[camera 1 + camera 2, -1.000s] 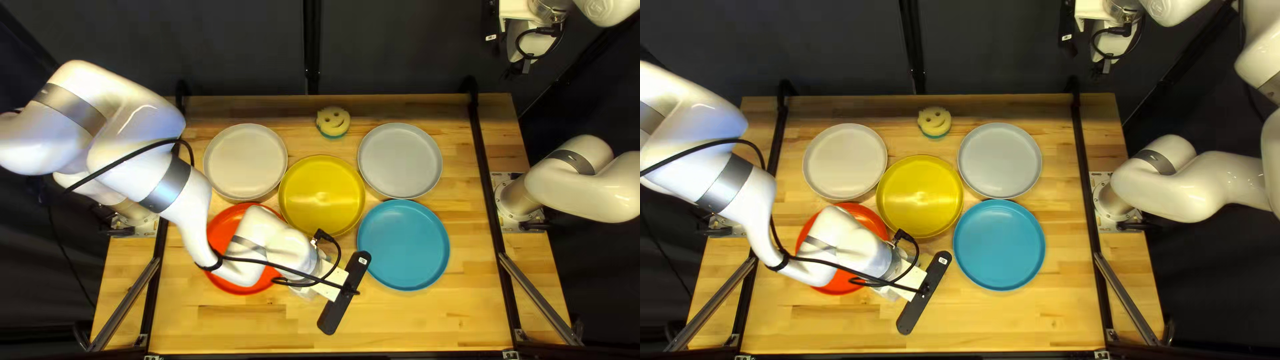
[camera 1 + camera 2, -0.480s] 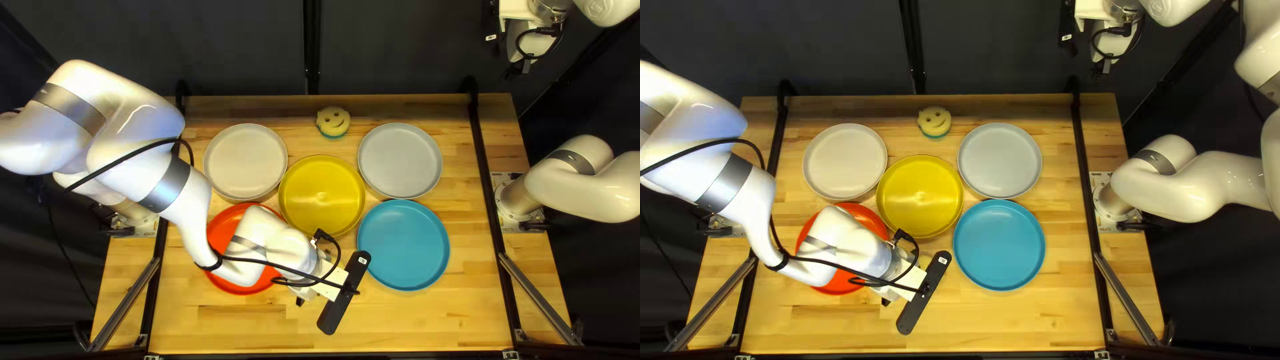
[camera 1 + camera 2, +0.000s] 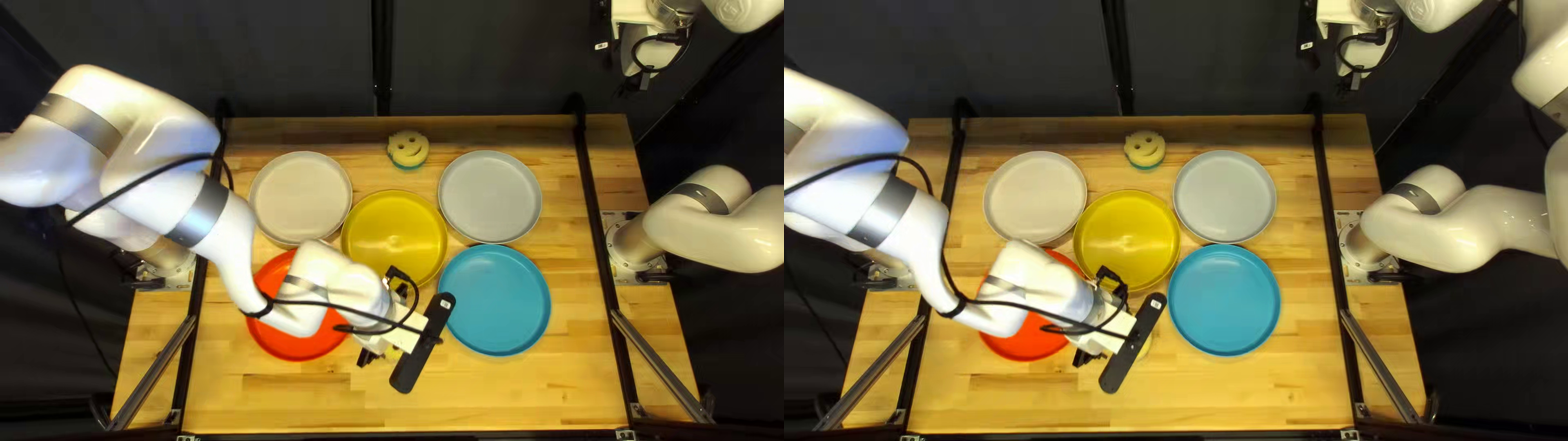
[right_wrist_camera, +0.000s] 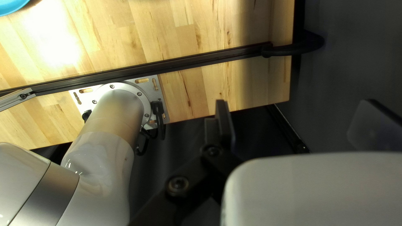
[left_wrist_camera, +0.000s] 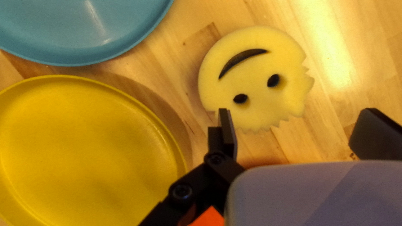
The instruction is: Pick up sponge and scrub the plate
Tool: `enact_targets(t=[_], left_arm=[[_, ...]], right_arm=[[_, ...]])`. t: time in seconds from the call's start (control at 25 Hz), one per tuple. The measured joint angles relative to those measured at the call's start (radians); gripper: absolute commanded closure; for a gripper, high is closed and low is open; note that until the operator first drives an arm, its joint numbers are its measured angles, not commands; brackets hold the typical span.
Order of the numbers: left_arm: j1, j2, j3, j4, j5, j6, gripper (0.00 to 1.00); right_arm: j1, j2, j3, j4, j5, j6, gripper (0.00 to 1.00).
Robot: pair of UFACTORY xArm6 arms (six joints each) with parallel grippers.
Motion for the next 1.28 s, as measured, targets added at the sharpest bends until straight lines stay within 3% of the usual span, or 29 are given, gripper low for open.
enact_targets(t=[0.12,0.4,0.64,0.88,1.12,1.28], left_arm=[[0.055,-0.075,0.072,-0.012,0.020,0.050,0.00],[0.334,-0.436,0.334,-0.075,0.138,0.308,0.00],[0.598,-0.674,0.440,-0.104,0.279,0.534,0.00],[0.876,-0.744,0.429,-0.131,0.397,0.775,0.00],[1.163,-0.799,0.292,-0.129,0.604,0.963,0.00],[1.247,-0.872,0.209,-0.102,0.735,0.991,0.00]], right_arm=[[0.000,0.000,0.000,0.000,0.000,0.000,0.00],[0.000,0.000,0.000,0.000,0.000,0.000,0.00],[0.000,0.000,0.000,0.000,0.000,0.000,0.00],[0.000,0.000,0.000,0.000,0.000,0.000,0.00],[0.000,0.000,0.000,0.000,0.000,0.000,0.00],[0.000,0.000,0.000,0.000,0.000,0.000,0.00]])
